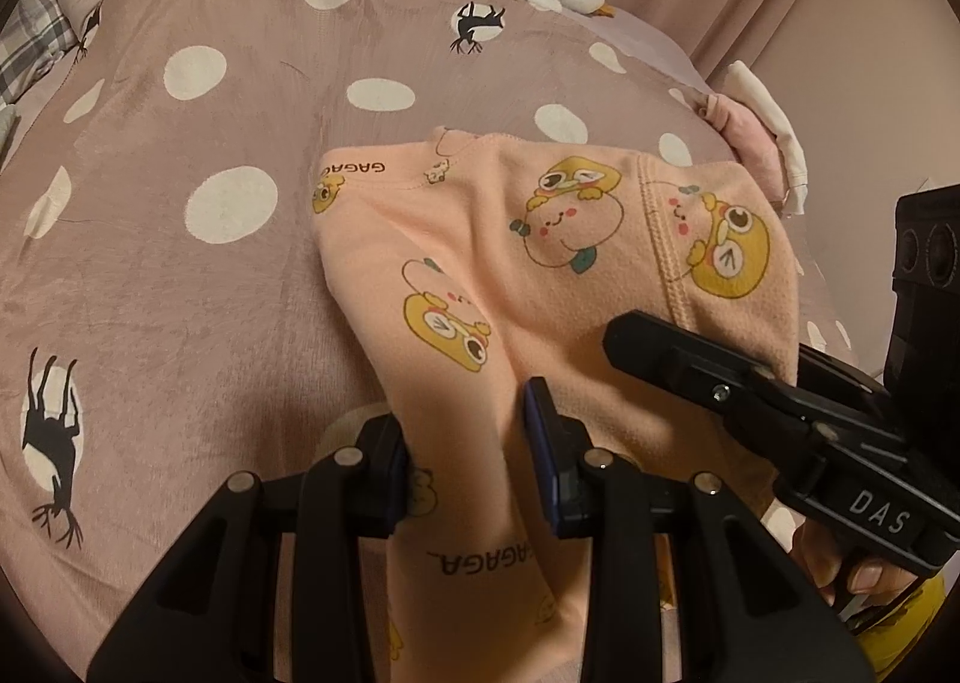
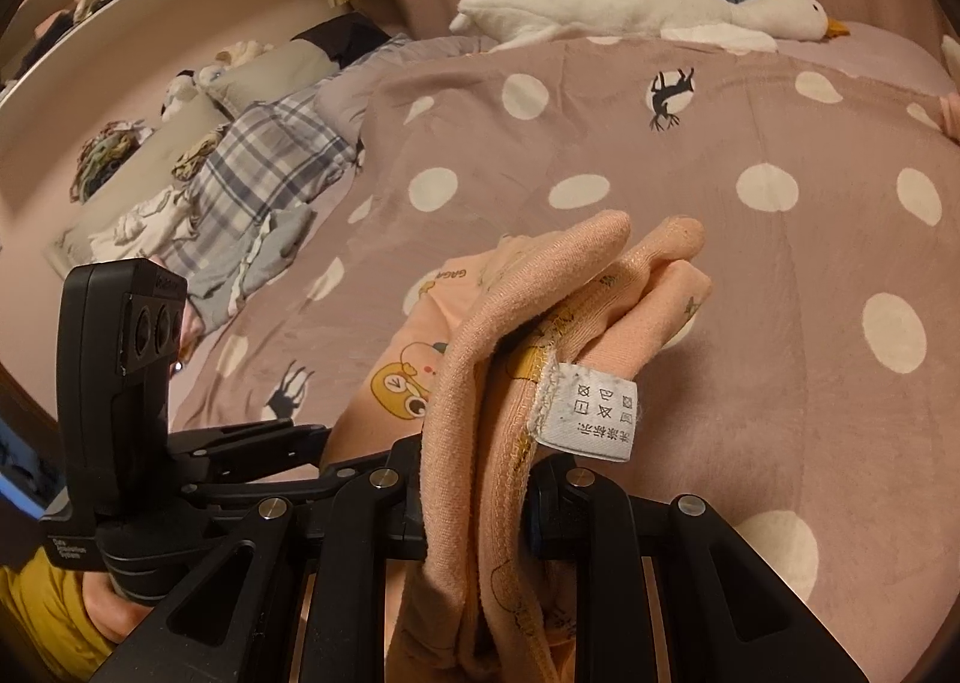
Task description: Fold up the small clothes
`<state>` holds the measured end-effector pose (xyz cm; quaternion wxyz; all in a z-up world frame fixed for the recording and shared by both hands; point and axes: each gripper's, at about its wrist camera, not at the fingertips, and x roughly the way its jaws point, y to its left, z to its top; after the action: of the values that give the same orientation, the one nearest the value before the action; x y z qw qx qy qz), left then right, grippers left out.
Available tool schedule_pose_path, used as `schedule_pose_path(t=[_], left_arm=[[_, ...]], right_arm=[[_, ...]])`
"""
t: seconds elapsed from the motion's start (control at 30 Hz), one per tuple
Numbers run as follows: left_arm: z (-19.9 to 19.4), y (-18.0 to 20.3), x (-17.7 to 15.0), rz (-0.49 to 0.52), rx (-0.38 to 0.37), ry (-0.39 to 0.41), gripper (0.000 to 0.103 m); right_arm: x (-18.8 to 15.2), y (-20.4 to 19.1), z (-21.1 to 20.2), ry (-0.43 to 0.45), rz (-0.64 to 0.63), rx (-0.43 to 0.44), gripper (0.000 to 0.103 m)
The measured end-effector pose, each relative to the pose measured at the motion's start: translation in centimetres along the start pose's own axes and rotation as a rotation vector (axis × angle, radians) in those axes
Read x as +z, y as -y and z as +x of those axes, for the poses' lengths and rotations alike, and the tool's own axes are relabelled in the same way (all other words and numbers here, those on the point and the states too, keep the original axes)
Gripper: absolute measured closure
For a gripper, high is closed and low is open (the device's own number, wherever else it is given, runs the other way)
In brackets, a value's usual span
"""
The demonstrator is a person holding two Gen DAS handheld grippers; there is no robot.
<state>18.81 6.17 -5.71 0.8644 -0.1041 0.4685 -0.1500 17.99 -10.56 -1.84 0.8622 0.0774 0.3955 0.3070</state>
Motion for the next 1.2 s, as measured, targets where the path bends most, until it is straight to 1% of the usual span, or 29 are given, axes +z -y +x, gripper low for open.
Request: schedule_pose_path(t=[0.4, 0.63, 0.9, 1.1, 1.2], left_arm=[[2.3, -0.7, 0.6, -0.012, 0.006, -0.038, 0.071], [2.8, -0.8, 0.5, -0.01, 0.011, -0.046, 0.071], [3.2, -0.8, 0.6, -0.004, 0.022, -0.052, 0.07], [3.6, -1.1, 0.5, -0.008, 0.028, -0.058, 0.067], [3.8, -1.3, 0.5, -0.017, 0.031, -0.067, 0.063]], right_arm=[[0.1, 1.4, 2.0, -0.032, 0.025, 0.003, 0.08], [-0.1, 2.2, 2.4, -0.047, 0.043, 0.005, 0.08], [-0.3, 3.9, 3.0, -0.075, 0.104, -0.002, 0.08], [-0.9, 5.4, 3.2, -0.094, 0.154, -0.014, 0.08], [-1.1, 6.0, 3.2, -0.103, 0.173, -0.022, 0.08]])
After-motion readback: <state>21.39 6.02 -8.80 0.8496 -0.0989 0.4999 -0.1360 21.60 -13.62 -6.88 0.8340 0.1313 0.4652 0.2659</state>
